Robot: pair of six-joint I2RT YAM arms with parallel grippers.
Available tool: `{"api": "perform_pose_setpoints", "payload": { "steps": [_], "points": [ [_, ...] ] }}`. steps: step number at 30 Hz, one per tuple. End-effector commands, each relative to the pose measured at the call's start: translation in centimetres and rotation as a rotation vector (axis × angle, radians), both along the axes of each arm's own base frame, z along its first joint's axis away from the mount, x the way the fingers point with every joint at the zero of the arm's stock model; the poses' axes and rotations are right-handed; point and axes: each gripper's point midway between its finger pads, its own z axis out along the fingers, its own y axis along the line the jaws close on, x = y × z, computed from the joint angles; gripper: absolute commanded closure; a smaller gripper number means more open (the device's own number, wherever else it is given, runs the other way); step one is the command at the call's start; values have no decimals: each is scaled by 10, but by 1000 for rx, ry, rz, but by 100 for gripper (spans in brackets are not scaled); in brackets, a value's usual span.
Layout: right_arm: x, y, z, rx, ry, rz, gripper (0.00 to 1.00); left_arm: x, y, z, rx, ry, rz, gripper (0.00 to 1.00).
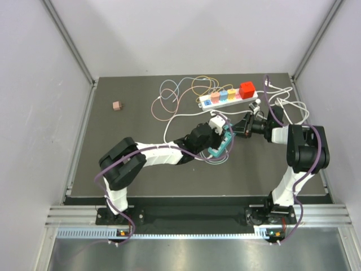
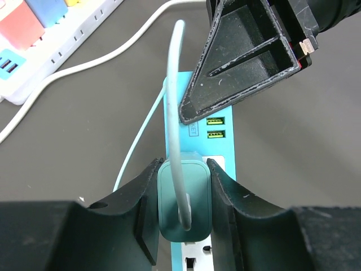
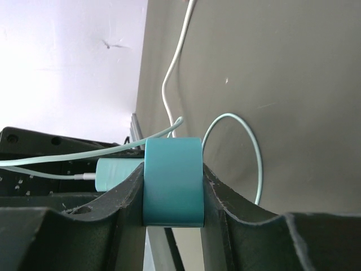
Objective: Pull the plug off the socket
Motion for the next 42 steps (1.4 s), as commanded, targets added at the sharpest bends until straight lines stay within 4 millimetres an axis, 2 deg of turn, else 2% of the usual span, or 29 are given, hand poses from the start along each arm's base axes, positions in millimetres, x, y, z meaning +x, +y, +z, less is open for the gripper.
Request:
{"api": "perform_pose_setpoints", "payload": {
  "steps": [1,2,6,10,13,18,19,20,22,27,30,34,36,38,39,40,41,42],
  "points": [
    [19,-20,9,-81,-130,-75,100,3,7,80,-182,-105,31,100],
    [18,-20,9,-88,-127,-77,100,2,9,88,-213,-105,33,100],
    [20,-22,7,-102,-133,-86,100,2,16,101,-265,-91,35,100],
    [20,-24,5,-116,-140,-90,100,1,22,103,-280,-78,19,100],
    [21,-24,7,-123,-151,-91,100,0,18,104,-289,-35,-23,100],
    [21,-27,10,-162,-183,-101,100,2,10,95,-227,46,-27,100],
    [22,-28,10,-168,-186,-103,100,4,7,102,-228,43,-29,100],
    [21,-28,12,-174,-191,-104,100,4,10,93,-189,65,-18,100],
    [22,-29,12,-189,-204,-109,100,8,10,97,-159,61,-11,100],
    [23,-31,12,-204,-211,-114,100,8,22,81,2,-11,-30,100],
    [23,-31,15,-208,-224,-114,100,9,22,83,56,-32,-62,100],
    [23,-31,16,-198,-226,-109,100,6,26,97,23,-40,-57,100],
    [23,-32,17,-184,-224,-109,100,8,34,96,-1,-25,-46,100],
    [21,-31,18,-159,-225,-93,100,5,43,107,-88,14,-44,100],
    [21,-32,19,-149,-218,-97,100,12,60,97,-110,45,-12,100],
    [22,-34,19,-144,-219,-99,100,9,65,117,-209,57,-21,100],
    [20,-33,20,-133,-217,-92,100,22,84,123,-247,59,21,100],
    [21,-35,19,-130,-217,-95,100,23,95,118,-263,76,41,100]
  ]
}}
